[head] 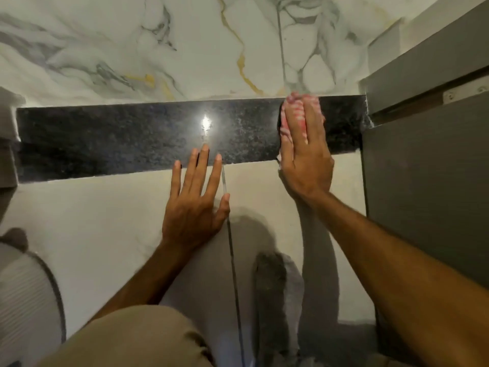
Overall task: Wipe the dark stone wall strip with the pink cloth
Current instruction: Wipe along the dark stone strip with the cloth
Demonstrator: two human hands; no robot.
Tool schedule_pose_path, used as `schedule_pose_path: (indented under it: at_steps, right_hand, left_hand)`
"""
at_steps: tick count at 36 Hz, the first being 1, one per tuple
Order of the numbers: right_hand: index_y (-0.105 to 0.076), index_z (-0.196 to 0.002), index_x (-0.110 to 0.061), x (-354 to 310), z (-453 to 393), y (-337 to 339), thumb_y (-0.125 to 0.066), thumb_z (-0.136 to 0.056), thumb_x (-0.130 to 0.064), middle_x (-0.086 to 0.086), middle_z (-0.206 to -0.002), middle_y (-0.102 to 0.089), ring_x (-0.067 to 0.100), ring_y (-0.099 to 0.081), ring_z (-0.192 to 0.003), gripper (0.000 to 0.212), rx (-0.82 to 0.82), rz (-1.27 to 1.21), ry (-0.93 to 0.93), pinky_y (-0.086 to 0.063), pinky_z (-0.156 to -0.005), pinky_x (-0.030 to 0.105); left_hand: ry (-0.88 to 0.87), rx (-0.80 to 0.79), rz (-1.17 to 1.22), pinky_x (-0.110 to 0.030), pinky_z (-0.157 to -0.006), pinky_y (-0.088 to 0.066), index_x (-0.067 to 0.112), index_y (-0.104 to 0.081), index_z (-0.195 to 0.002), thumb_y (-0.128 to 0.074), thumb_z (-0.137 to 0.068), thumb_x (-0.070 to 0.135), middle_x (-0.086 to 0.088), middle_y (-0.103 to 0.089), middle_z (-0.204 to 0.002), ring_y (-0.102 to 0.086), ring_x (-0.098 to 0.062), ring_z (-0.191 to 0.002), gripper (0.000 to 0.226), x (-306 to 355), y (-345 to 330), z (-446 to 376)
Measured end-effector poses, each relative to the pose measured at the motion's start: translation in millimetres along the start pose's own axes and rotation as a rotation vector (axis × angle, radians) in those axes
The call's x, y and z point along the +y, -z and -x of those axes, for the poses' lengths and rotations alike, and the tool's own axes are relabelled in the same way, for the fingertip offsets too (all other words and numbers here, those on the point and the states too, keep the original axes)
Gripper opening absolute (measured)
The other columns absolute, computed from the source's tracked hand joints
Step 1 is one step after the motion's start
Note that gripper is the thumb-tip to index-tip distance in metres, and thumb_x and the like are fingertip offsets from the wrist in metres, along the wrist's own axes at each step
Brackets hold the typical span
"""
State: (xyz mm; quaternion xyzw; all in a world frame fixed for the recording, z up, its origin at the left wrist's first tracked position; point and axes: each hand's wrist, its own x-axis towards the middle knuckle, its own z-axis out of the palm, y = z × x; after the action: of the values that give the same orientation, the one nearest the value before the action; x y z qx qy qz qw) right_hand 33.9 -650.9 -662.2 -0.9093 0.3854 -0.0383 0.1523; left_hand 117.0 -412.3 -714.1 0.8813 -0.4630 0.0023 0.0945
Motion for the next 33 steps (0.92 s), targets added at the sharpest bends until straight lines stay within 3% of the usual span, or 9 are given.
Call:
schedule_pose_path:
  at_steps: [2, 6, 12, 14, 19, 23, 29, 33]
  right_hand:
    - [-0.018, -0.176, -0.029, 5, 43, 2, -0.041, -0.115, -0.046, -0.003, -0.186, -0.014, 0.024, -0.021, -0.172, 0.068, 0.0, -0.006, -0.133, -0.046, -0.129, 0.047]
    - [-0.018, -0.177, -0.017, 8, 77, 1, -0.039, -0.118, -0.043, 0.008, -0.186, -0.014, 0.029, -0.017, -0.173, 0.067, 0.032, 0.071, -0.359, -0.032, -0.138, 0.049]
    - [-0.018, -0.177, -0.024, -6, -1, -10, -0.042, -0.115, -0.035, 0.02, -0.184, -0.011, 0.039, -0.011, -0.172, 0.067, 0.148, 0.086, -0.477, -0.023, -0.14, 0.055]
    - [-0.014, -0.177, -0.022, -13, -32, -13, -0.041, -0.115, -0.038, 0.02, -0.185, -0.008, 0.039, -0.009, -0.173, 0.07, 0.132, 0.057, -0.451, -0.024, -0.14, 0.055]
    - [-0.024, -0.175, -0.017, -15, -35, -5, -0.038, -0.117, -0.039, 0.015, -0.185, -0.015, 0.031, -0.013, -0.173, 0.063, 0.117, -0.009, -0.209, -0.016, -0.141, 0.039]
    - [-0.015, -0.177, -0.018, 3, -18, 7, -0.035, -0.119, -0.036, 0.017, -0.185, -0.005, 0.033, -0.003, -0.174, 0.064, 0.095, 0.035, -0.329, -0.012, -0.143, 0.043]
    - [-0.007, -0.177, -0.012, 6, -64, 8, -0.03, -0.119, -0.034, 0.029, -0.182, 0.002, 0.042, 0.003, -0.173, 0.066, 0.064, 0.088, -0.513, -0.002, -0.142, 0.05]
    - [-0.007, -0.176, -0.007, -3, -60, 0, -0.033, -0.119, -0.033, 0.033, -0.181, -0.001, 0.046, 0.0, -0.172, 0.068, 0.067, 0.095, -0.406, -0.01, -0.142, 0.053]
  left_hand:
    - [-0.009, -0.011, -0.004, -0.057, -0.138, -0.001, 0.011, -0.022, -0.173, -0.031, -0.112, 0.05, -0.023, -0.018, -0.18, -0.013, -0.038, -0.169, 0.073, 0, 3, 0]
    - [-0.021, -0.026, 0.011, -0.061, -0.137, -0.009, 0.008, -0.025, -0.171, -0.031, -0.112, 0.042, -0.023, -0.019, -0.18, -0.015, -0.039, -0.169, 0.069, 1, 7, 0]
    - [-0.008, -0.016, 0.019, -0.059, -0.137, -0.008, 0.008, -0.025, -0.172, -0.033, -0.112, 0.043, -0.025, -0.018, -0.179, -0.014, -0.041, -0.168, 0.069, 1, 6, 2]
    - [0.001, -0.008, 0.029, -0.059, -0.137, -0.006, 0.008, -0.025, -0.172, -0.035, -0.112, 0.044, -0.025, -0.017, -0.18, -0.012, -0.041, -0.169, 0.07, 1, 5, 3]
    - [0.067, -0.015, 0.053, -0.053, -0.138, 0.003, 0.009, -0.023, -0.172, -0.029, -0.111, 0.046, -0.024, -0.014, -0.18, -0.007, -0.037, -0.169, 0.071, 1, 7, 3]
    - [0.079, -0.061, 0.061, -0.053, -0.137, 0.004, 0.009, -0.022, -0.172, -0.031, -0.109, 0.046, -0.023, -0.013, -0.181, -0.009, -0.037, -0.169, 0.074, 2, 13, 3]
    - [0.047, -0.074, 0.046, -0.049, -0.138, 0.013, 0.01, -0.021, -0.173, -0.032, -0.107, 0.047, -0.02, -0.013, -0.182, -0.007, -0.035, -0.17, 0.076, -3, 12, 5]
    - [0.038, -0.061, 0.053, -0.05, -0.138, 0.011, 0.01, -0.02, -0.173, -0.033, -0.109, 0.047, -0.021, -0.014, -0.181, -0.008, -0.036, -0.17, 0.075, -2, 8, 3]
